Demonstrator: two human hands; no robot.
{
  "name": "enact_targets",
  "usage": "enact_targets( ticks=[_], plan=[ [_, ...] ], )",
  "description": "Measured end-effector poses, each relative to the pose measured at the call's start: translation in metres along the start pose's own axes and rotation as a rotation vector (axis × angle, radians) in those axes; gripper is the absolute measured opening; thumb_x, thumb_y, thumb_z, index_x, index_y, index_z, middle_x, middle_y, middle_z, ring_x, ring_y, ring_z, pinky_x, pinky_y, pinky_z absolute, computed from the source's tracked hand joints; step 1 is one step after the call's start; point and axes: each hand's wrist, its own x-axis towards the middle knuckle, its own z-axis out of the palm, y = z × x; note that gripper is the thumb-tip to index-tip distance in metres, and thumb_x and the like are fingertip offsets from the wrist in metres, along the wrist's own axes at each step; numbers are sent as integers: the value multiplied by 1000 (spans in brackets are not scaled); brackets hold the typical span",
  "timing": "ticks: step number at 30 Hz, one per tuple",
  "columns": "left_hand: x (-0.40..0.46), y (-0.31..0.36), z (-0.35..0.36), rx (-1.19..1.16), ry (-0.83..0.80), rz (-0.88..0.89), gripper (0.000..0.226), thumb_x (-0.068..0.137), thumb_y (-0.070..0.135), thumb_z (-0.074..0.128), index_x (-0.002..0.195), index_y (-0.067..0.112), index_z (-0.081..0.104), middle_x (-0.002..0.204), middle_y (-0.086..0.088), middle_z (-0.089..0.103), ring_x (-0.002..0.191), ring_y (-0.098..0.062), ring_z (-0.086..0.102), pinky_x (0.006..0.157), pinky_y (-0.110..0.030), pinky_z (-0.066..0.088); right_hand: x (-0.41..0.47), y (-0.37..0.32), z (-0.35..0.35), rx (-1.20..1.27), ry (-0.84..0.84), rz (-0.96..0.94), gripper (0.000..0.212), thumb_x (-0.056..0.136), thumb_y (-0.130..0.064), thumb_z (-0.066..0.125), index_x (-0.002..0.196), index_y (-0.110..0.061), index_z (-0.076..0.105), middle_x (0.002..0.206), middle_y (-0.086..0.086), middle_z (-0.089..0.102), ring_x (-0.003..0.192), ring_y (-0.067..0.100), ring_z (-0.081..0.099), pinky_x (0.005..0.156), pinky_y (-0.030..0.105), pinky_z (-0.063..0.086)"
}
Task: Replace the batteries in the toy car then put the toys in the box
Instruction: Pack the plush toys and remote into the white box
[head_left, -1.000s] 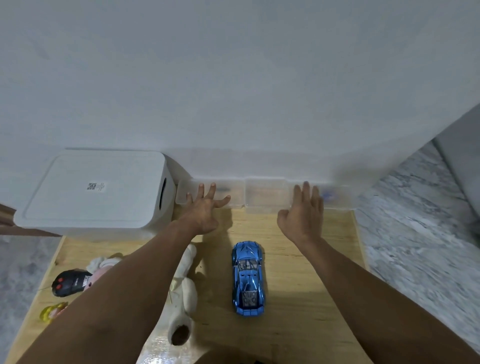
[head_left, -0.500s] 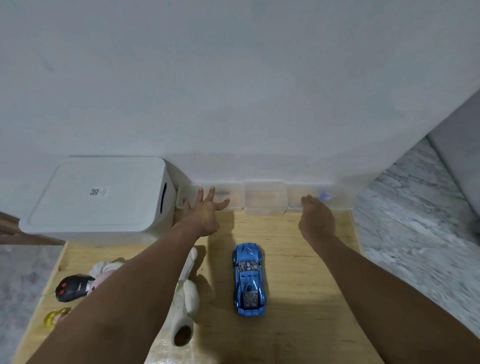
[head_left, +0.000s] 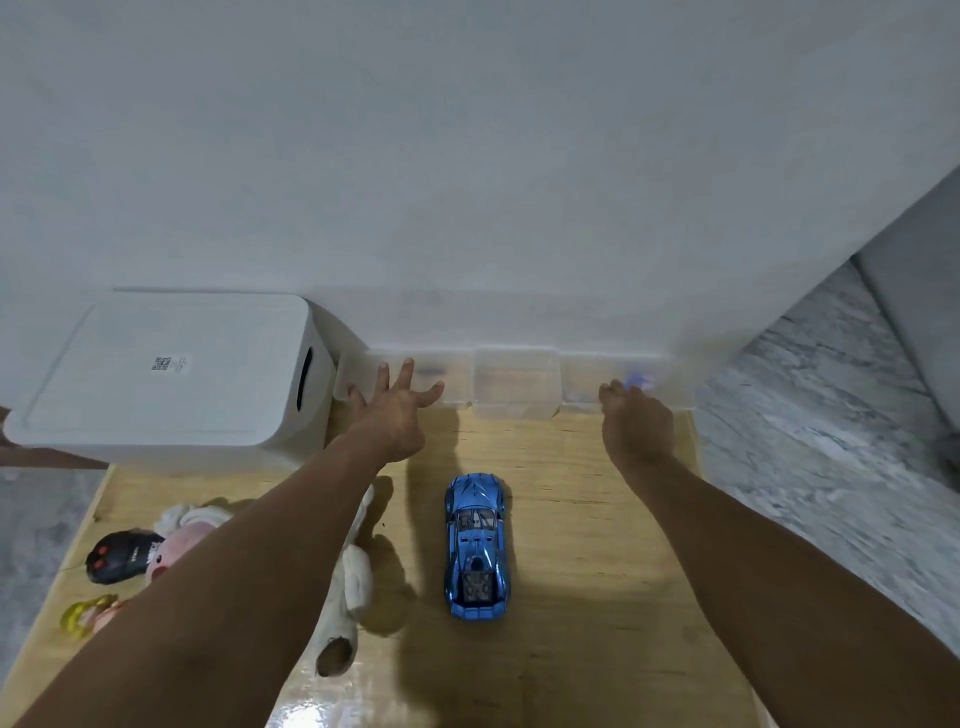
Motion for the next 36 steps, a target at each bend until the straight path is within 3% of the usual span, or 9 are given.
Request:
enact_targets(
  ticks=[3, 8, 15, 19, 23, 28, 32, 34, 36],
  plan=[
    [-3, 7, -8, 101, -31, -2, 86, 84, 6, 54, 153, 38, 13, 162, -6, -15, 147, -32, -17, 114, -63, -3, -3, -1, -4, 42, 35, 1, 13, 70, 7, 75, 78, 1, 67, 68, 14, 63, 55, 29, 63, 49, 35, 57],
    [-13, 18, -18, 203, 5, 42, 82, 88, 14, 54, 155, 26, 9, 162, -9, -13, 149, -33, -10, 116, -61, 5, -6, -15, -30, 127, 61, -29, 14, 71, 6, 65, 83, 0, 66, 80, 16, 66, 77, 35, 65, 69, 38, 56],
    [-41, -11, -57, 4, 305, 20, 51, 88, 15, 51, 138, 19, 51, 144, -6, 48, 134, -26, 41, 108, -39, 38, 0, -84, -66, 553, -20, -15, 43, 89, -10, 52, 130, -19, 59, 128, 10, 62, 119, 29, 56, 98, 34, 46],
    [-65, -54, -76, -184, 523, -60, 40, 89, 16, 53, 128, 15, 62, 128, -14, 59, 117, -30, 55, 96, -34, 44, -7, -144, -91, 768, -63, -116, 33, 86, -12, 58, 116, -19, 69, 120, 5, 68, 110, 25, 63, 96, 36, 51],
    [-86, -102, -87, -269, 711, -135, 34, 90, 15, 54, 121, 9, 65, 123, -11, 63, 120, -27, 49, 94, -35, 42, -24, -202, -114, 922, -112, -204, 25, 84, -10, 59, 103, -11, 75, 108, 5, 73, 100, 22, 67, 90, 30, 54],
    [-111, -168, -91, -275, 698, -481, 43, 90, 25, 54, 129, 8, 56, 131, -14, 52, 124, -32, 43, 96, -43, 42, -41, -255, -132, 1054, -335, -101, 17, 81, -19, 71, 89, -5, 71, 87, 13, 73, 70, 30, 73, 62, 46, 61],
    [-130, -212, -91, -710, 547, -934, 57, 79, 27, 59, 129, 3, 46, 131, -17, 40, 120, -35, 41, 97, -46, 45, -52, -279, -143, 1155, -440, 48, 30, 80, -20, 76, 95, -5, 55, 94, 18, 70, 68, 30, 73, 61, 44, 62],
    [-140, -226, -93, -1063, 465, -948, 49, 78, 25, 55, 121, 2, 52, 114, -14, 48, 109, -35, 49, 91, -47, 51, -54, -286, -146, 1190, -453, 96, 30, 79, -15, 76, 97, -2, 56, 89, 18, 70, 66, 30, 73, 61, 44, 61],
    [-147, -228, -95, -1505, 403, -863, 45, 86, 16, 56, 129, 5, 46, 121, -13, 45, 115, -41, 49, 88, -56, 53, -55, -293, -146, 1191, -456, 129, 26, 77, -9, 74, 95, 1, 58, 81, 18, 70, 63, 30, 73, 60, 46, 61]
  ],
)
